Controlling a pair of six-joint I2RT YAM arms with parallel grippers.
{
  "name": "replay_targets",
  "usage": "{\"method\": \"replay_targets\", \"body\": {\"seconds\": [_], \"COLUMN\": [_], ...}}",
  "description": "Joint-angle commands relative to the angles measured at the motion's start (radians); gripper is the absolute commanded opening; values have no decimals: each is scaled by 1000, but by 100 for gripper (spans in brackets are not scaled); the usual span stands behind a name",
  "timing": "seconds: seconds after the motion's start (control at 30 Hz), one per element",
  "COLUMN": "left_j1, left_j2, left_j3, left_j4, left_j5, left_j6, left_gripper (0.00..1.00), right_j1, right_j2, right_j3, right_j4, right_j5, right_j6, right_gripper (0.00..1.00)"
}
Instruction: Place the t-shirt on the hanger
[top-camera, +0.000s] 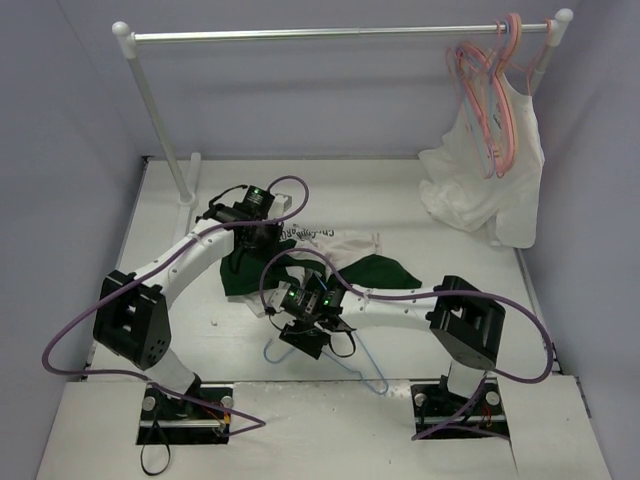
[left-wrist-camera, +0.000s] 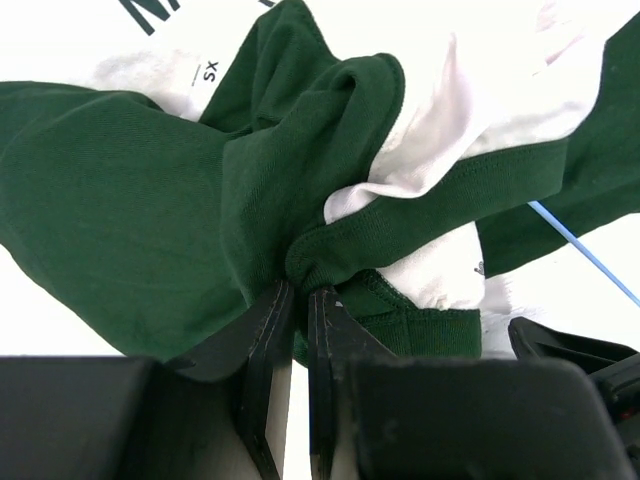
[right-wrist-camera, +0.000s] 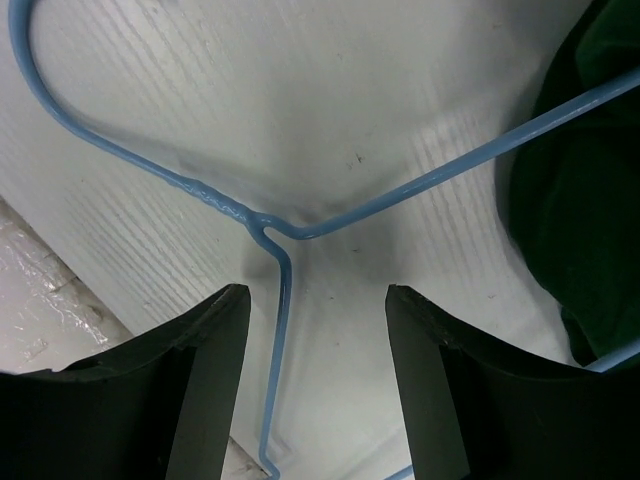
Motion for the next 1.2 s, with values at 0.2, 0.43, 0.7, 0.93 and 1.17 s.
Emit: {"method": "replay_targets", "body": {"seconds": [0.2, 0.43, 0.7, 0.93, 1.17], "left_j1": [21, 21, 21, 18, 16], "left_j2": [-68, -85, -194, -280, -315], "left_j3": [5, -1, 0, 43, 101], "left_j4": [30, 38, 55, 67, 23], "left_j5": [19, 60, 177, 250, 310], "left_j6": [-14, -3, 54, 86, 121], "left_gripper": [0, 0, 0, 0, 0], "right_j1": [19, 14, -174, -289, -373], "right_j2": [39, -79, -343, -426, -466], "right_j3": [30, 1, -44, -18, -13], "right_j4": [3, 19, 89, 83, 157], "right_j5": [-20, -20, -343, -636, -872], "right_j6": [36, 13, -81, -151, -164], "right_gripper": [31, 0, 0, 0, 0]}}
